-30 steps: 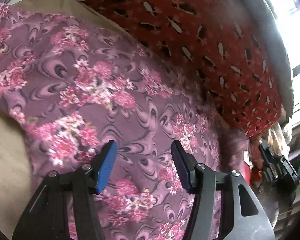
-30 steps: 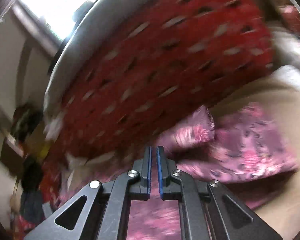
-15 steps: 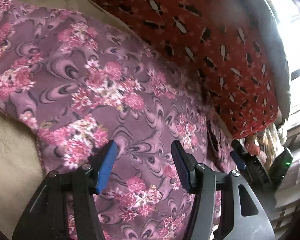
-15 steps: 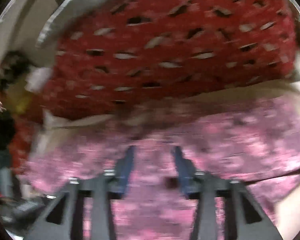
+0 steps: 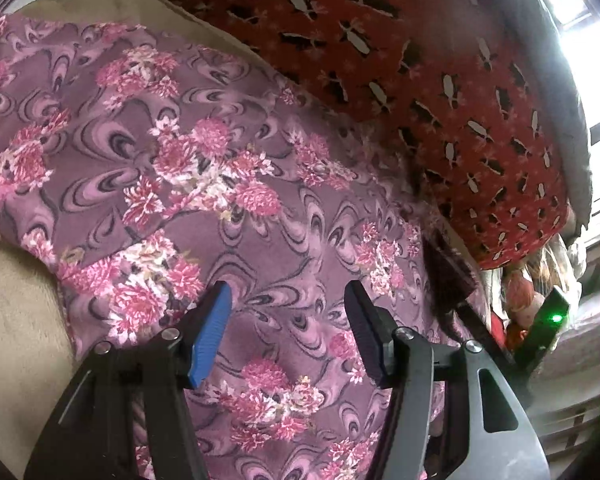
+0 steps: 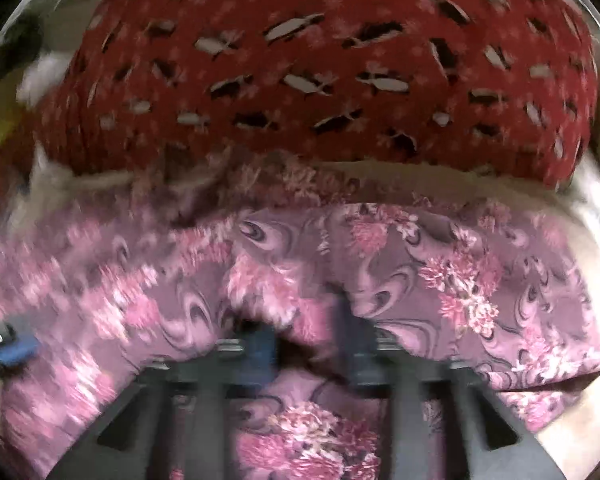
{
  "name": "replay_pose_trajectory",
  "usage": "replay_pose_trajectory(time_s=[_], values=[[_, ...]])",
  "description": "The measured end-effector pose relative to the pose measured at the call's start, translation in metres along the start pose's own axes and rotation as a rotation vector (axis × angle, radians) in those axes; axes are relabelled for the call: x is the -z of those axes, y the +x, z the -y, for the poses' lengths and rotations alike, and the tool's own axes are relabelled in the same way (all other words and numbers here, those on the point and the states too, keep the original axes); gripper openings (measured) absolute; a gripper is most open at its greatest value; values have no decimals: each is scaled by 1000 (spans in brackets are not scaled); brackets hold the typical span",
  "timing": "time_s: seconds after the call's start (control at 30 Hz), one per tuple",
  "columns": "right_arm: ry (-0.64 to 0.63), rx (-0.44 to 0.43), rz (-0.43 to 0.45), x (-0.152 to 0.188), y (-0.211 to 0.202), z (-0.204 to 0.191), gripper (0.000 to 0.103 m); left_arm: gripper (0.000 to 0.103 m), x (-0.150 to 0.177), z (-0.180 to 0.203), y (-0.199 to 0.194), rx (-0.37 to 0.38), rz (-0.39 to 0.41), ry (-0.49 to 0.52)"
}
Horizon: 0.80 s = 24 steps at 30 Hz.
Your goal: Fold small clothes
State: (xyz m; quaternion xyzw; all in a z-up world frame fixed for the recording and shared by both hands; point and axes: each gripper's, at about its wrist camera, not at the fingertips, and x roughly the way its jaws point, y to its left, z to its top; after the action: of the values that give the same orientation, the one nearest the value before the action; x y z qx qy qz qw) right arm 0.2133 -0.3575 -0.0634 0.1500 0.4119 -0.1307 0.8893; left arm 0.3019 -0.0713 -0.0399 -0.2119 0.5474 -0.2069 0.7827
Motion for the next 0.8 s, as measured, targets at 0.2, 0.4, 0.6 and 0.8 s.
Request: replay_pose_trajectory(time_s=[0.2,0.4,0.6,0.8], values=[[165,-296,43,-11,-27,-10,8,57,-7,-7,-18,20,33,-23],[142,-506,11,-22,-23,-90,8,57,-15,-26,-42,48,75,-65],[153,-604,-49,-11,1,-150,9,57,-22,-41,-57,73,103,-103],[191,-560,-295,30,58,-162,21,57,-24,-42,-58,89,99,-110]])
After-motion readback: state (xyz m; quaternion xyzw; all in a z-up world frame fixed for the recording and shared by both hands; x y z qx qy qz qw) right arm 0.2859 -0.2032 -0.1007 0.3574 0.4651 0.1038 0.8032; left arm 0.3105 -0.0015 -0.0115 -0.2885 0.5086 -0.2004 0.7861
